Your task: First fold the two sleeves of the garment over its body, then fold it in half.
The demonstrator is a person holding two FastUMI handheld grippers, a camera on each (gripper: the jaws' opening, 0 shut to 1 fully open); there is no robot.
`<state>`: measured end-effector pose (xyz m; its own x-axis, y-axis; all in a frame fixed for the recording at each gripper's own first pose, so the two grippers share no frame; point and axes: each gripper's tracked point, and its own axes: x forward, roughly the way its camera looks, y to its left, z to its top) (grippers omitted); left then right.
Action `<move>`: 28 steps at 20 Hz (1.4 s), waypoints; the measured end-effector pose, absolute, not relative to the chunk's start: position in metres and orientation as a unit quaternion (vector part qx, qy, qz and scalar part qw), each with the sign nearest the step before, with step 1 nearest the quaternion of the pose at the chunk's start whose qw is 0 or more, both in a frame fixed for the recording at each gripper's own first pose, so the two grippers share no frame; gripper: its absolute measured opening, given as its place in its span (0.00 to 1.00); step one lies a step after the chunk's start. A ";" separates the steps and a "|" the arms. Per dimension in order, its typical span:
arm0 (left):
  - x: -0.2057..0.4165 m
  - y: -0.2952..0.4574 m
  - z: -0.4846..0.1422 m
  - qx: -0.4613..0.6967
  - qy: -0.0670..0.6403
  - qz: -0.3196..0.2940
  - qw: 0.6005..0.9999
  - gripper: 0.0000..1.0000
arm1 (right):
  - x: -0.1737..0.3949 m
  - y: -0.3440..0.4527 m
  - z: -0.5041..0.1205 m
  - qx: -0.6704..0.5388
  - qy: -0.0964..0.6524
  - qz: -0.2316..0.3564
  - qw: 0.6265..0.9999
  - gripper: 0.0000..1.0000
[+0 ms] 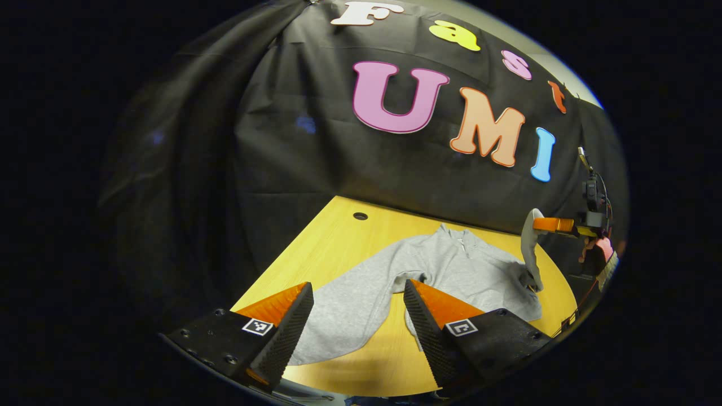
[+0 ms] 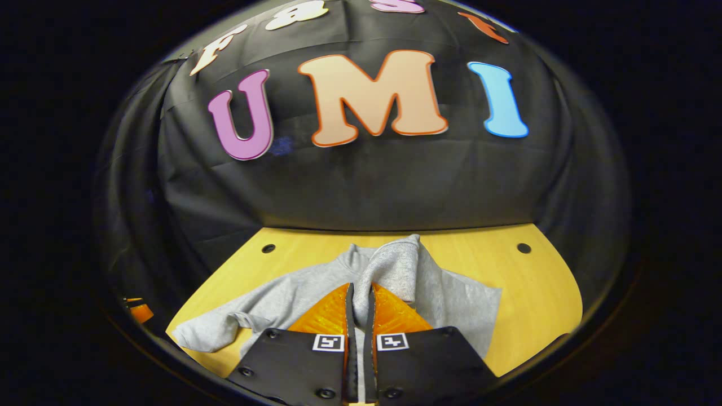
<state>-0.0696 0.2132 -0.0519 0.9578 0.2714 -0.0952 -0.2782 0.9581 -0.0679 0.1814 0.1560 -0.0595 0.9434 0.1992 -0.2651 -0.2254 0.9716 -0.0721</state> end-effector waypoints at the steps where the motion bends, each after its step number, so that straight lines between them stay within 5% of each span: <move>1: -0.073 0.220 -0.055 -0.044 0.044 0.146 0.987 0.95 | 0.187 0.177 -0.060 -0.049 0.129 0.123 0.983 0.06; 13: -0.108 0.285 -0.132 -0.091 0.103 0.219 0.966 0.94 | 0.218 0.362 -0.141 -0.089 0.180 0.238 0.950 0.07; 19: -0.111 0.303 -0.187 -0.103 0.150 0.244 0.953 0.95 | 0.234 0.383 -0.195 -0.115 0.227 0.237 0.937 0.07; 24: -0.109 0.316 -0.226 -0.119 0.193 0.260 0.939 0.95 | 0.239 0.386 -0.179 -0.118 0.232 0.240 0.935 0.11; 27: -0.110 0.321 -0.234 -0.115 0.202 0.266 0.935 0.95 | 0.241 0.380 -0.184 -0.107 0.237 0.255 0.931 0.16; 28: -0.111 0.320 -0.236 -0.108 0.206 0.266 0.935 0.94 | 0.243 0.377 -0.185 -0.108 0.237 0.258 0.930 0.24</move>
<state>-0.1108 0.3199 -0.2362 0.7734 0.4530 -0.4435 -0.5423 0.8351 -0.0926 0.2431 0.3773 -0.1845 0.7546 0.4288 -0.4967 -0.5308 0.8439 -0.0778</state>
